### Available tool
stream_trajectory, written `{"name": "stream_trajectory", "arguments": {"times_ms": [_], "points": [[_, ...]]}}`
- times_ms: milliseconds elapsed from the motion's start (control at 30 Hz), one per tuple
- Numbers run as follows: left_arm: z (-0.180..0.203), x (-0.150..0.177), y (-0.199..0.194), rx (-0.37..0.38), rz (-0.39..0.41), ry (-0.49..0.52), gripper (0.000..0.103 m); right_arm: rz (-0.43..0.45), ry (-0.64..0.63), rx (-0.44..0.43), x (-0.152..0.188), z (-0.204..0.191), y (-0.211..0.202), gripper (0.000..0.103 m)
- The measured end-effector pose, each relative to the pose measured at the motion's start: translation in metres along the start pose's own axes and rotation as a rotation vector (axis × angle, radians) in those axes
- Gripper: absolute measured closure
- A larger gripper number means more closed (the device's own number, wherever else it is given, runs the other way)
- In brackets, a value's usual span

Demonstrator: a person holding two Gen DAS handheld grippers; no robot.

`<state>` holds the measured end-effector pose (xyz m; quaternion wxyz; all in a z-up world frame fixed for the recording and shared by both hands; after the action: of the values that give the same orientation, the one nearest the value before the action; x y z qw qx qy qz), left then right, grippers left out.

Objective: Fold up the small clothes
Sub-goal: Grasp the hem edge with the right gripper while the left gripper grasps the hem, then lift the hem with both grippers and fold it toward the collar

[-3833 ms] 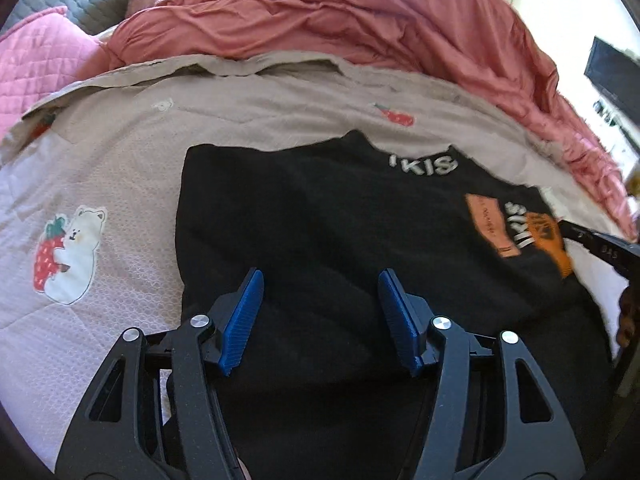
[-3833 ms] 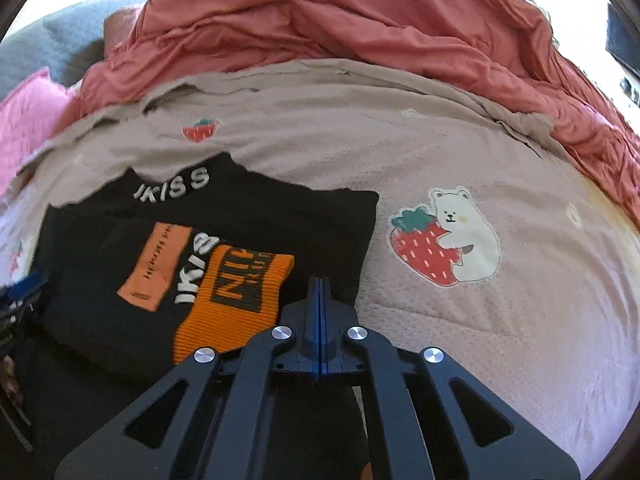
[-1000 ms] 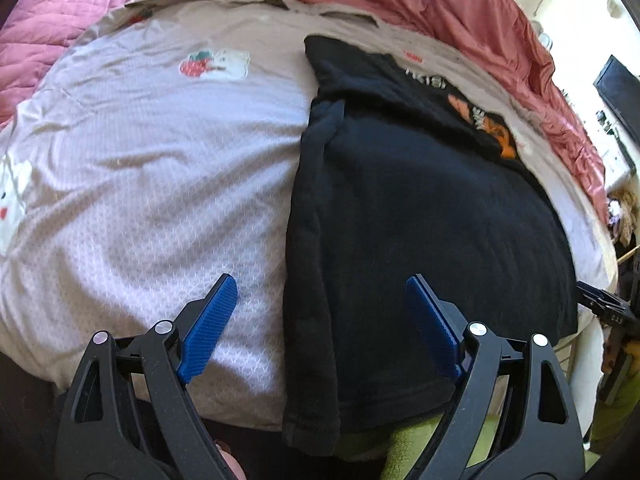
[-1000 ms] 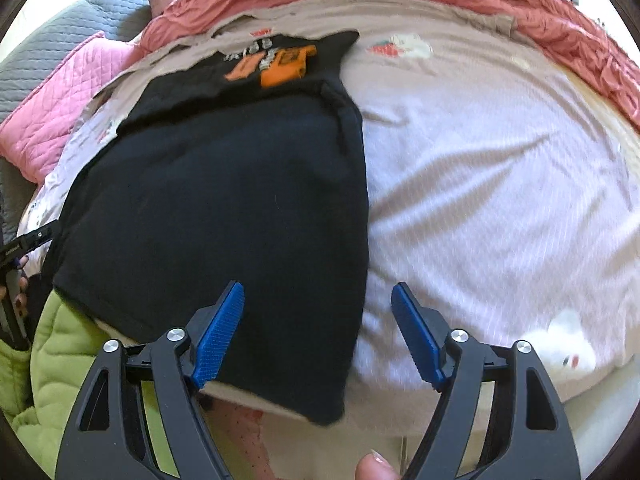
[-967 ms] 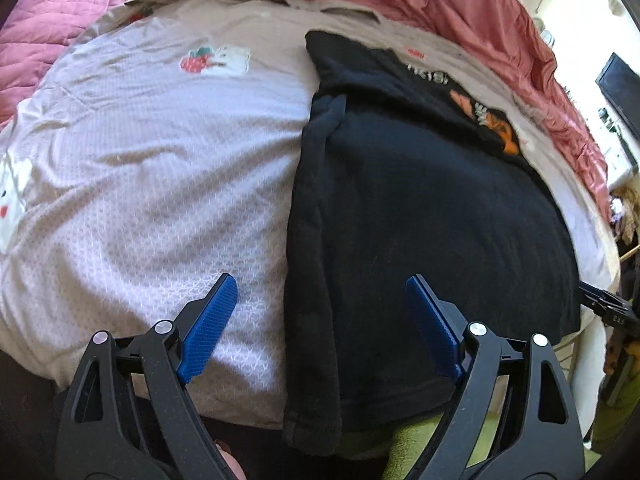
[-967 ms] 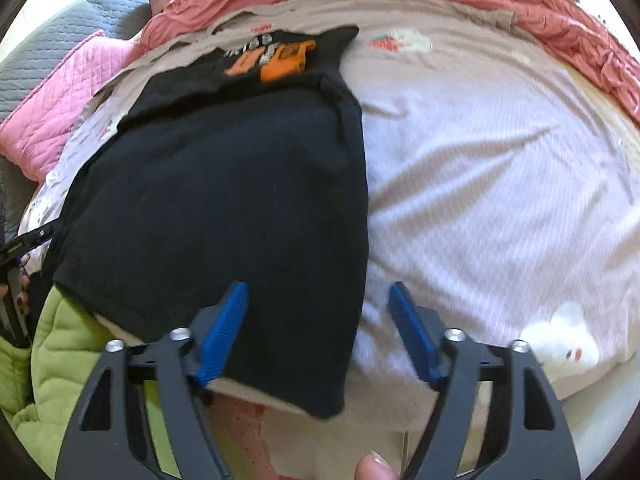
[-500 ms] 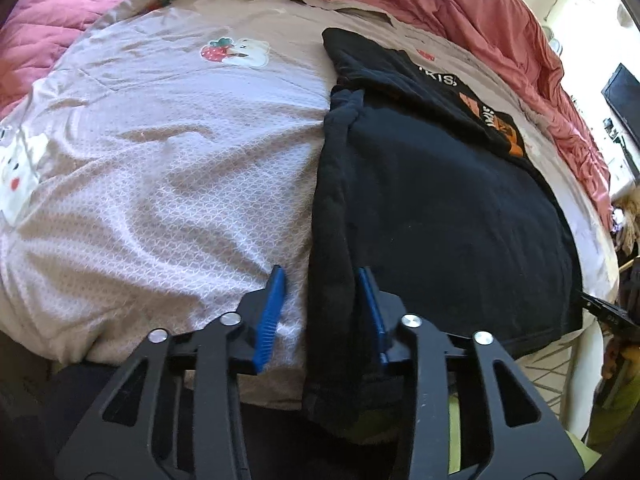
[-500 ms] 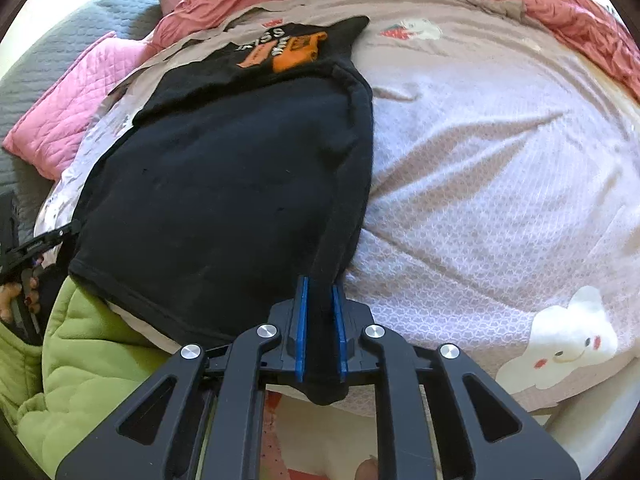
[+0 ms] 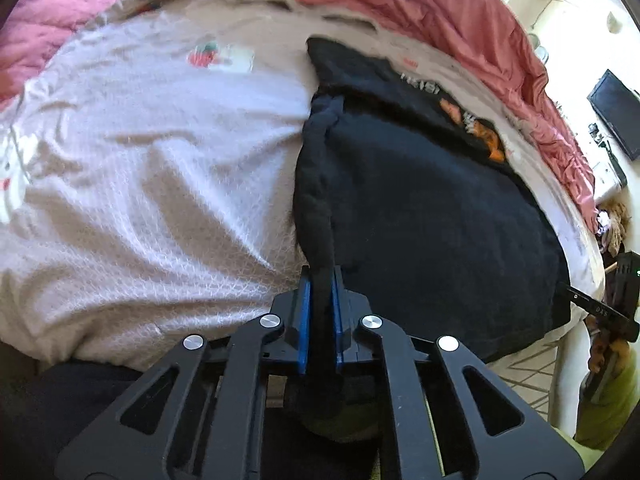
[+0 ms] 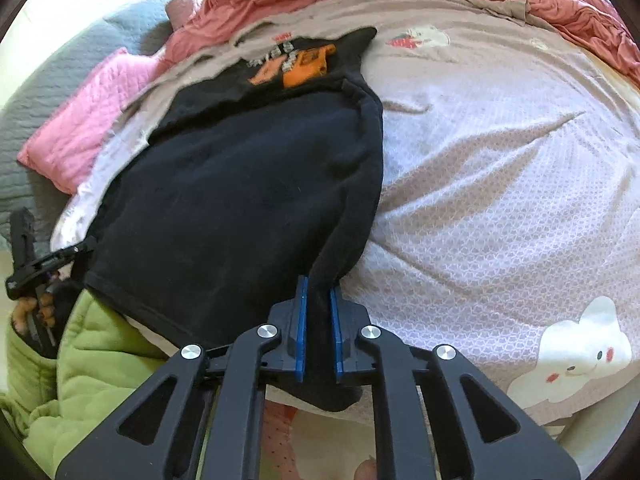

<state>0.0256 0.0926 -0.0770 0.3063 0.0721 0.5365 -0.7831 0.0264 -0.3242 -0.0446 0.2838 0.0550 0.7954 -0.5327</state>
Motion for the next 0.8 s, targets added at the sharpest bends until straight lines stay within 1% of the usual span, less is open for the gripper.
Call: {"name": "stream_trajectory", "arguments": {"times_ms": [133, 200, 267, 400, 500, 633, 700, 767, 800], "points": [[0.012, -0.018, -0.019, 0.075, 0.053, -0.004, 0.101, 0.074, -0.005, -0.041, -0.02, -0.002, -0.013, 0.095], [0.018, -0.032, -0.027, 0.109, 0.074, -0.011, 0.101, 0.12, -0.012, -0.053, -0.036, -0.003, -0.02, 0.095], [0.022, -0.045, -0.031, 0.121, 0.097, -0.018, 0.101, 0.166, -0.018, -0.051, -0.054, 0.0, -0.024, 0.095], [0.027, -0.086, -0.033, 0.149, 0.139, -0.059, 0.101, 0.247, -0.015, -0.033, -0.093, 0.01, -0.027, 0.095], [0.03, -0.119, -0.026, 0.141, 0.161, -0.092, 0.101, 0.3, 0.003, -0.011, -0.128, 0.021, -0.023, 0.095], [0.038, -0.16, -0.005, 0.117, 0.179, -0.111, 0.101, 0.337, 0.002, 0.061, -0.172, 0.042, -0.007, 0.095], [0.042, -0.177, 0.011, 0.093, 0.191, -0.113, 0.101, 0.332, 0.013, 0.08, -0.186, 0.052, 0.004, 0.095], [0.043, -0.188, 0.028, 0.074, 0.189, -0.123, 0.101, 0.311, 0.023, 0.114, -0.2, 0.062, 0.024, 0.095], [0.043, -0.195, 0.042, 0.053, 0.186, -0.137, 0.101, 0.302, 0.022, 0.129, -0.205, 0.066, 0.032, 0.095]]}}
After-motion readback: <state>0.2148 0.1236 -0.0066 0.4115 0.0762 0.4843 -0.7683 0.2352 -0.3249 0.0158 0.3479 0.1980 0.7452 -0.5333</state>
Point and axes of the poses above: each gripper's, at about its wrist camera, not at the fingertips, and y roughly the way its jaws point, z to its right, x to its underside, the point moved 7 cm from there along y, roughly the way its jaws point, and after that the axes turned 12 degrees about -y, right-handed, at the moved point
